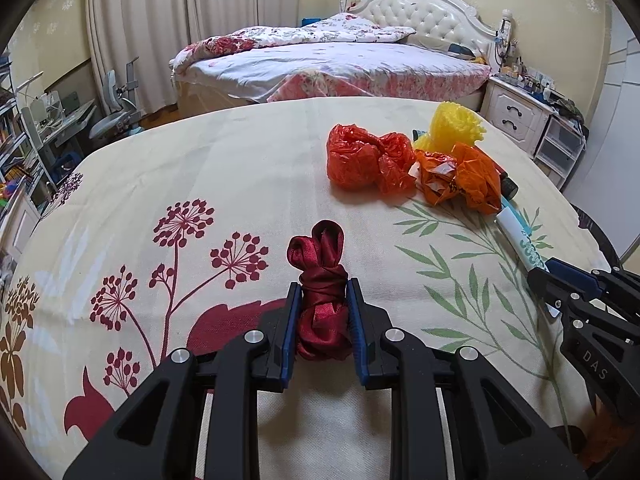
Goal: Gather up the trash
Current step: 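Grasp the white tube with the right gripper while the left gripper holds the ribbon, then carry the ribbon and white tube in both grippers over the bin, then open both grippers to drop the ribbon and white tube into the bin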
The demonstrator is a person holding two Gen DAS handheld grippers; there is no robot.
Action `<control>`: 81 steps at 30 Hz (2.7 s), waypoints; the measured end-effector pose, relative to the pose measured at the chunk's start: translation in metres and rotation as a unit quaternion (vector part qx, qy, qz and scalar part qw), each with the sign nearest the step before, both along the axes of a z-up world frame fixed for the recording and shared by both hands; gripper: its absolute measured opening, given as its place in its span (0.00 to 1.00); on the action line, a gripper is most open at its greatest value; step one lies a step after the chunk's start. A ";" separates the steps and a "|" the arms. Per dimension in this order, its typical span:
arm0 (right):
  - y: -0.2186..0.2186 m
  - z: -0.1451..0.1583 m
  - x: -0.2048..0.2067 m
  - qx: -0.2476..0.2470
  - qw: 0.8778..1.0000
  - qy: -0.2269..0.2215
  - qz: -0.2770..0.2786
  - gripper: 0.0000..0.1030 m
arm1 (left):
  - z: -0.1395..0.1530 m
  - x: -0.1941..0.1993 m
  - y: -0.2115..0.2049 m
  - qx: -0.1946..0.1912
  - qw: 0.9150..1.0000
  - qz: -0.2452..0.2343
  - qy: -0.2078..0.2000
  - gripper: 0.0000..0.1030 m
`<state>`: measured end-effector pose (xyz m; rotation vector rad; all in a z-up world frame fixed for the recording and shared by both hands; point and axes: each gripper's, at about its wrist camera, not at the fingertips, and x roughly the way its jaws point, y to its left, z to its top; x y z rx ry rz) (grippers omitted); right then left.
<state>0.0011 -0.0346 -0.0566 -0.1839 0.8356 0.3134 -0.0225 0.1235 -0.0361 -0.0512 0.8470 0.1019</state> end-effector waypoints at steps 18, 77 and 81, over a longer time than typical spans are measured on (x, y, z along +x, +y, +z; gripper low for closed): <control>-0.105 0.040 -0.001 0.015 0.988 -0.070 -0.139 0.20 | 0.026 0.016 -0.088 -0.022 0.993 -0.103 -0.055 0.23; -0.260 0.000 0.048 0.035 0.936 -0.080 -0.340 0.38 | 0.002 0.128 -0.294 0.017 0.967 -0.249 -0.046 0.60; -0.259 0.002 0.047 0.034 0.937 -0.081 -0.339 0.41 | 0.006 0.126 -0.286 0.015 0.969 -0.241 -0.050 0.67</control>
